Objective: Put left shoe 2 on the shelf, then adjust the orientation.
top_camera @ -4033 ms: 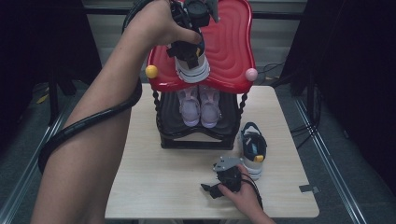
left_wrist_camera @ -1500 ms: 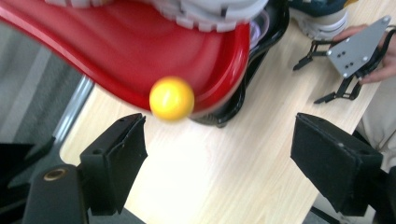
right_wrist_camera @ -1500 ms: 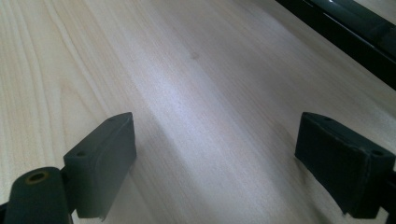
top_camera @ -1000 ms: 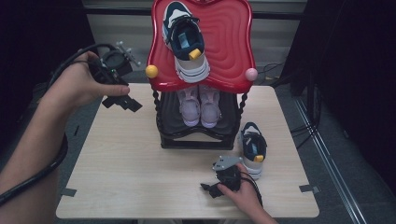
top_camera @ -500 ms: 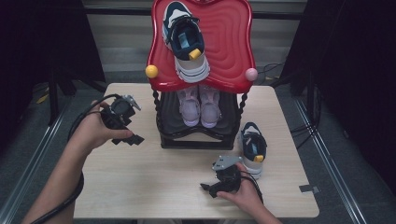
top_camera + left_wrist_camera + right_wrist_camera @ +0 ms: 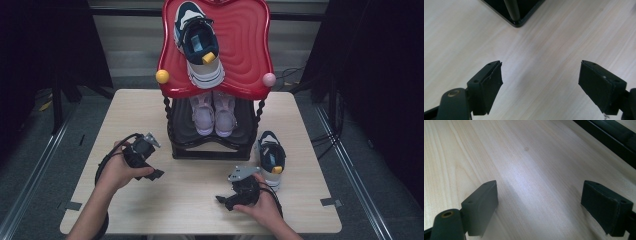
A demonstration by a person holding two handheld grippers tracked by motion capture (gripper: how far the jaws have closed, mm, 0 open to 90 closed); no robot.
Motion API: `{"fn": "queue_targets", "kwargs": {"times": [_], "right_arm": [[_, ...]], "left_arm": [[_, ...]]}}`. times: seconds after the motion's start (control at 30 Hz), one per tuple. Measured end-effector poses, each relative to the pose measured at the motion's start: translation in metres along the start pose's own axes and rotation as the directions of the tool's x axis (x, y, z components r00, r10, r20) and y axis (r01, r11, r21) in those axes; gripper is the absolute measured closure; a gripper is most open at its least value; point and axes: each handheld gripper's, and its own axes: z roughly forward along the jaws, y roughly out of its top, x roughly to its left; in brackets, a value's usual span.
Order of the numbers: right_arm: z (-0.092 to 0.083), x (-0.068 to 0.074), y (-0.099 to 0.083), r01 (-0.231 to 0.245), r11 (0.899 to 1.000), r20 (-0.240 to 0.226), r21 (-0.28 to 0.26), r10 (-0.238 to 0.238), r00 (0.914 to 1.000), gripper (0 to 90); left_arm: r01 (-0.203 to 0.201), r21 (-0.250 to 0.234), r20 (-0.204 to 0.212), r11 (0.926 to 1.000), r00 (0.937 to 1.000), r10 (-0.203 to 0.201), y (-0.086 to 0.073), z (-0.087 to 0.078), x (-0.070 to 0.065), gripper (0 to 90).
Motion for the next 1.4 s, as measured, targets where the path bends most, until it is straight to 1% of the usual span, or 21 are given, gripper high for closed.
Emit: {"fn": "queue_targets", "kwargs": {"times": [0.13, 0.2, 0.3, 0.33, 0.43, 0.5, 0.53, 0.6, 0.63, 0.67, 0.73, 0.77, 0.8, 0.87, 0.9, 1.07, 1.1, 1.13, 1.23, 1.3, 1.4], "right_arm": [[-0.003, -0.003, 0.001, -0.002, 1.000, -0.001, 0.012, 0.002, 1.0000, 14.3], [-0.006, -0.004, 0.002, -0.001, 1.000, 0.002, 0.014, 0.001, 1.0000, 14.5], [-0.009, -0.005, 0.005, 0.008, 1.000, -0.005, 0.021, -0.008, 1.0000, 14.5], [-0.011, -0.005, 0.006, 0.014, 0.999, -0.008, 0.031, -0.014, 0.9999, 14.6], [-0.015, -0.006, 0.009, 0.017, 0.999, -0.013, 0.040, -0.017, 0.9998, 14.6], [-0.019, -0.007, 0.011, 0.019, 0.999, -0.026, 0.049, -0.018, 0.9995, 14.8], [-0.020, -0.007, 0.012, 0.032, 0.998, -0.028, 0.054, -0.031, 0.9991, 14.8], [-0.024, -0.008, 0.014, 0.042, 0.997, -0.030, 0.067, -0.040, 0.9987, 14.8], [-0.026, -0.008, 0.015, 0.046, 0.996, -0.032, 0.071, -0.044, 0.9985, 14.8], [-0.029, -0.009, 0.016, 0.056, 0.996, -0.034, 0.074, -0.054, 0.9980, 14.9], [-0.032, -0.011, 0.017, 0.058, 0.995, -0.039, 0.079, -0.055, 0.9977, 14.9], [-0.034, -0.011, 0.018, 0.054, 0.995, -0.044, 0.083, -0.050, 0.9978, 14.9], [-0.036, -0.012, 0.019, 0.057, 0.995, -0.041, 0.087, -0.054, 0.9977, 15.1], [-0.040, -0.015, 0.020, 0.070, 0.992, -0.047, 0.107, -0.065, 0.9968, 15.5], [-0.042, -0.015, 0.021, 0.067, 0.992, -0.049, 0.109, -0.062, 0.9969, 15.9], [-0.051, -0.018, 0.024, 0.113, 0.982, -0.060, 0.153, -0.105, 0.9926, 16.0], [-0.054, -0.018, 0.025, 0.131, 0.979, -0.061, 0.159, -0.123, 0.9906, 16.0], [-0.056, -0.018, 0.027, 0.123, 0.980, -0.062, 0.155, -0.115, 0.9914, 16.0], [-0.064, -0.019, 0.030, 0.126, 0.980, -0.068, 0.153, -0.117, 0.9908, 16.0], [-0.068, -0.021, 0.030, 0.140, 0.978, -0.069, 0.157, -0.130, 0.9891, 16.0], [-0.073, -0.023, 0.030, 0.139, 0.975, -0.075, 0.175, -0.128, 0.9890, 16.0]], "left_arm": [[0.013, 0.005, -0.006, 0.9999, 0.9999, -0.013, -0.012, 0.020, -0.003, 18.2], [0.017, -0.011, -0.018, 0.9998, 0.9997, -0.017, -0.018, 0.028, -0.004, 18.2], [0.025, -0.016, -0.026, 0.9996, 0.9993, -0.026, -0.025, 0.036, -0.006, 18.2], [0.014, -0.021, -0.024, 0.9997, 0.9996, -0.014, -0.027, 0.038, -0.006, 18.1], [0.029, -0.048, -0.020, 0.9984, 0.9994, -0.030, -0.032, 0.044, -0.007, 17.9], [0.022, -0.078, -0.029, 0.9967, 0.9993, -0.025, -0.036, 0.047, -0.006, 18.0], [0.035, -0.086, -0.024, 0.9957, 0.9990, -0.037, -0.038, 0.048, -0.007, 17.9], [0.032, -0.105, -0.036, 0.9940, 0.9987, -0.036, -0.042, 0.051, -0.007, 18.0], [0.036, -0.111, -0.031, 0.9932, 0.9988, -0.039, -0.044, 0.053, -0.008, 18.0], [0.039, -0.106, -0.033, 0.9935, 0.9985, -0.043, -0.045, 0.054, -0.008, 17.9], [0.056, -0.120, -0.006, 0.9912, 0.9983, -0.057, -0.048, 0.056, -0.007, 16.5], [0.072, -0.135, -0.010, 0.9882, 0.9972, -0.074, -0.049, 0.057, -0.008, 16.2], [0.065, -0.142, -0.016, 0.9877, 0.9975, -0.068, -0.050, 0.057, -0.007, 15.8], [0.066, -0.160, -0.002, 0.9849, 0.9978, -0.067, -0.053, 0.057, -0.006, 15.4], [0.063, -0.165, -0.008, 0.9844, 0.9978, -0.065, -0.053, 0.057, -0.006, 15.3], [0.066, -0.199, -0.007, 0.9779, 0.9976, -0.068, -0.058, 0.058, -0.007, 14.7], [0.065, -0.205, -0.013, 0.9765, 0.9975, -0.069, -0.059, 0.058, -0.007, 14.7], [0.074, -0.215, -0.009, 0.9738, 0.9969, -0.078, -0.060, 0.059, -0.008, 14.7], [0.067, -0.229, -0.005, 0.9711, 0.9975, -0.070, -0.062, 0.059, -0.007, 14.4], [0.066, -0.241, -0.008, 0.9682, 0.9975, -0.070, -0.063, 0.059, -0.007, 13.8], [0.067, -0.257, -0.009, 0.9640, 0.9974, -0.071, -0.066, 0.060, -0.008, 13.3]]}}
